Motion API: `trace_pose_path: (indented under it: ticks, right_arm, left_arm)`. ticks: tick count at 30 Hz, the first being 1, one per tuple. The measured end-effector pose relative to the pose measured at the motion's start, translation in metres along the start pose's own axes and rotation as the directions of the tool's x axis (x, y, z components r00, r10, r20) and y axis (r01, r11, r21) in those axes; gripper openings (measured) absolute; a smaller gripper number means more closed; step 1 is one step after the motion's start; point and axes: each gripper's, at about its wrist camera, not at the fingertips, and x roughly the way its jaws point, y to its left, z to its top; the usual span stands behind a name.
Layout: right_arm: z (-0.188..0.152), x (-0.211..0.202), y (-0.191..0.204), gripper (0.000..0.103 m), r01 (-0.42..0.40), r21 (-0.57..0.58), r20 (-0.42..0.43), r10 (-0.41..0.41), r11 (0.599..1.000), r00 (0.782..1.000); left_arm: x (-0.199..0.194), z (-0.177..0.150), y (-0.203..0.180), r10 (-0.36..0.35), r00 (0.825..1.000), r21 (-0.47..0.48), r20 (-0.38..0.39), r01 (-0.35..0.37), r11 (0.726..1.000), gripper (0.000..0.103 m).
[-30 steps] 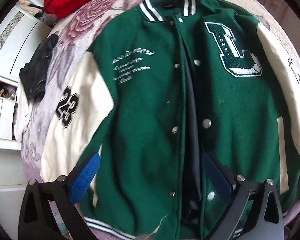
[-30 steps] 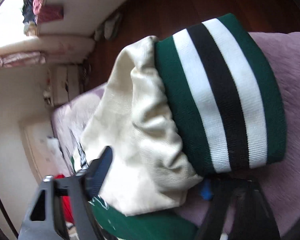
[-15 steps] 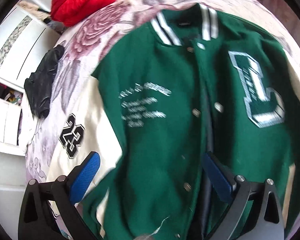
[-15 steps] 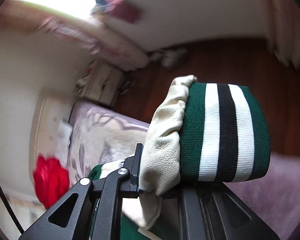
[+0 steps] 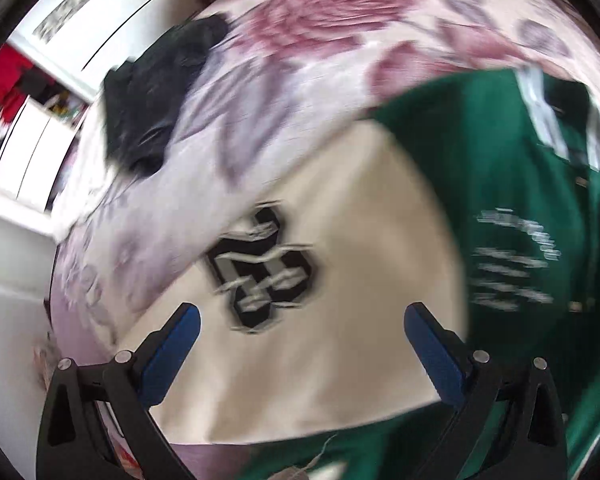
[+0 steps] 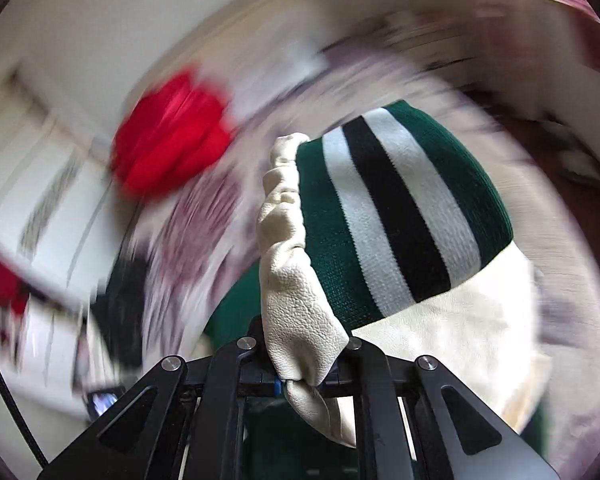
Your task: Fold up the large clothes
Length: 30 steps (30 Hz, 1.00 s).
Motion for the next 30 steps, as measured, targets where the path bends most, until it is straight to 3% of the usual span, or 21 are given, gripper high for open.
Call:
trace_pose_path:
  ticks: [3,6,9,11,12,14,16,19,22,24,26,27,29,30]
  right_arm:
    - [-0.043,0.105,0.075,0.011,-0.038,-0.137,-0.189,0.012,0.99,0.982]
    - [-0.101,0.175,0.122,0.011,-0.046,-0.289,-0.326,-0.053,0.956,0.944]
    - [-0.155,0.223,0.142,0.012,-0.051,-0.366,-0.489,-0.146,0.929,0.86]
    - [-0.173,0.216,0.132,0.018,-0.044,-0.334,-0.527,-0.148,0.941,0.837]
    - [-0.173,0.206,0.123,0.021,-0.037,-0.315,-0.525,-0.142,0.948,0.839]
    - [-0.162,0.168,0.101,0.038,-0.023,-0.238,-0.511,-0.105,0.971,0.853]
    - [-0.154,0.123,0.074,0.043,0.014,-0.167,-0.469,-0.092,0.986,0.878]
    - [-0.147,0.056,0.021,0.043,0.154,-0.124,-0.42,-0.192,0.98,0.887]
    - [-0.16,0.008,-0.048,0.044,0.308,-0.074,-0.449,-0.308,0.948,0.839]
    - [-0.177,-0.001,-0.097,0.044,0.39,-0.04,-0.523,-0.351,0.92,0.777]
    - [-0.194,0.009,-0.131,0.044,0.393,-0.029,-0.579,-0.336,0.919,0.743]
    - [-0.203,0.023,-0.147,0.044,0.405,-0.055,-0.606,-0.352,0.913,0.713]
    - [-0.204,0.041,-0.167,0.043,0.394,-0.094,-0.604,-0.367,0.914,0.708]
    - [-0.199,0.045,-0.176,0.043,0.42,-0.095,-0.566,-0.396,0.903,0.723]
  left_arm:
    - [0.017,-0.007,0.045,0.011,0.999,-0.052,-0.037,-0.013,0.999,0.103]
    - [0.03,-0.019,0.08,0.018,0.998,-0.076,-0.065,-0.022,0.997,0.103]
    - [0.037,-0.027,0.101,0.015,0.997,-0.092,-0.082,-0.023,0.996,0.103]
    - [0.037,-0.029,0.109,0.009,0.996,-0.099,-0.085,-0.017,0.995,0.103]
    - [0.036,-0.029,0.111,-0.001,0.996,-0.103,-0.084,-0.008,0.995,0.103]
    - [0.032,-0.028,0.112,-0.017,0.997,-0.109,-0.079,0.008,0.994,0.103]
    - [0.023,-0.027,0.109,-0.03,0.997,-0.105,-0.065,0.023,0.994,0.103]
    - [0.007,-0.024,0.102,-0.038,0.998,-0.083,-0.045,0.034,0.996,0.103]
    - [-0.01,-0.025,0.085,-0.042,0.999,-0.053,-0.026,0.041,0.998,0.103]
    - [-0.018,-0.026,0.073,-0.042,0.999,-0.039,-0.022,0.041,0.998,0.103]
    - [-0.025,-0.029,0.053,-0.032,0.999,-0.015,-0.017,0.032,0.999,0.103]
    - [-0.027,-0.03,0.046,-0.027,1.0,-0.008,-0.016,0.027,1.0,0.103]
    - [-0.031,-0.031,0.024,-0.01,1.0,0.013,-0.011,0.01,1.0,0.103]
    - [-0.032,-0.032,0.017,-0.006,1.0,0.019,-0.012,0.006,1.0,0.103]
